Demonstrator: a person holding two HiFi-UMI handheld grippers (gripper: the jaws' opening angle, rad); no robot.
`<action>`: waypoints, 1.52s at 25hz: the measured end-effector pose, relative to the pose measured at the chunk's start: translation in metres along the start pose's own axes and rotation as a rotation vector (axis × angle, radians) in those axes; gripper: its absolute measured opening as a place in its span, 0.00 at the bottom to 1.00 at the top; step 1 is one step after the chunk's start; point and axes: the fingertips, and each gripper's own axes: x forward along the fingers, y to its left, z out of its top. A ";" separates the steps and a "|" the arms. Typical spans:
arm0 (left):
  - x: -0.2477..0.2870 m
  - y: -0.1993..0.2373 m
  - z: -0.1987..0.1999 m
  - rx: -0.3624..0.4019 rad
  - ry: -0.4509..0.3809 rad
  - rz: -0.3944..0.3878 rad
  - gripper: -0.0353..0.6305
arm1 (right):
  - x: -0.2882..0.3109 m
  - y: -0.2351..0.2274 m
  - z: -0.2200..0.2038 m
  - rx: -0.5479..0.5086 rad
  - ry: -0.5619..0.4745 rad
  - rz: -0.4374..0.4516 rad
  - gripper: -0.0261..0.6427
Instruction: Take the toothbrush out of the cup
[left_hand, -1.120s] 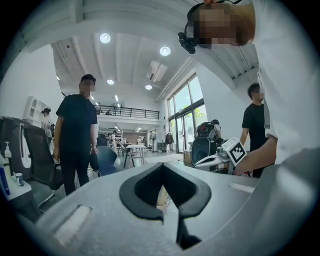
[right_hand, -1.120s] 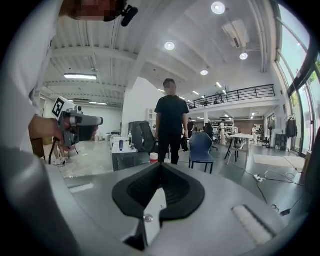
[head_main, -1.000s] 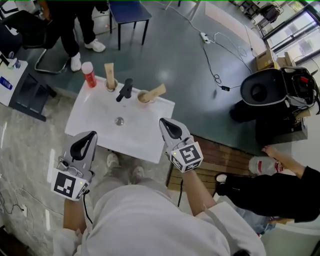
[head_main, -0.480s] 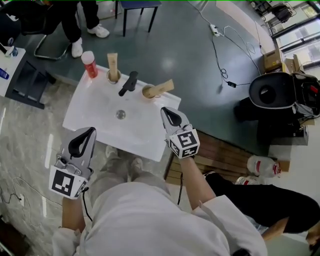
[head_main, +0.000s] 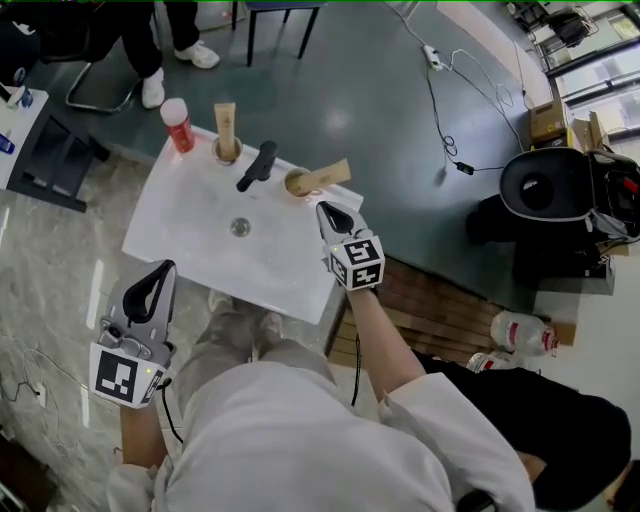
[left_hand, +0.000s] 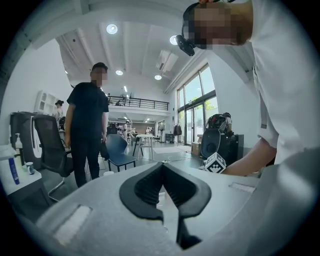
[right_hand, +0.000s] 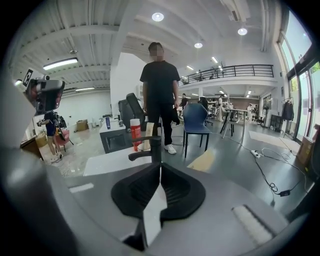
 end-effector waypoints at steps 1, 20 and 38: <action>-0.001 0.002 0.000 -0.001 0.001 0.006 0.05 | 0.005 -0.002 -0.003 0.005 0.008 -0.002 0.06; -0.016 0.025 -0.009 -0.010 0.028 0.064 0.05 | 0.063 -0.051 -0.054 0.206 0.155 -0.102 0.25; -0.021 0.040 -0.017 -0.015 0.062 0.109 0.05 | 0.105 -0.063 -0.053 0.236 0.153 -0.107 0.31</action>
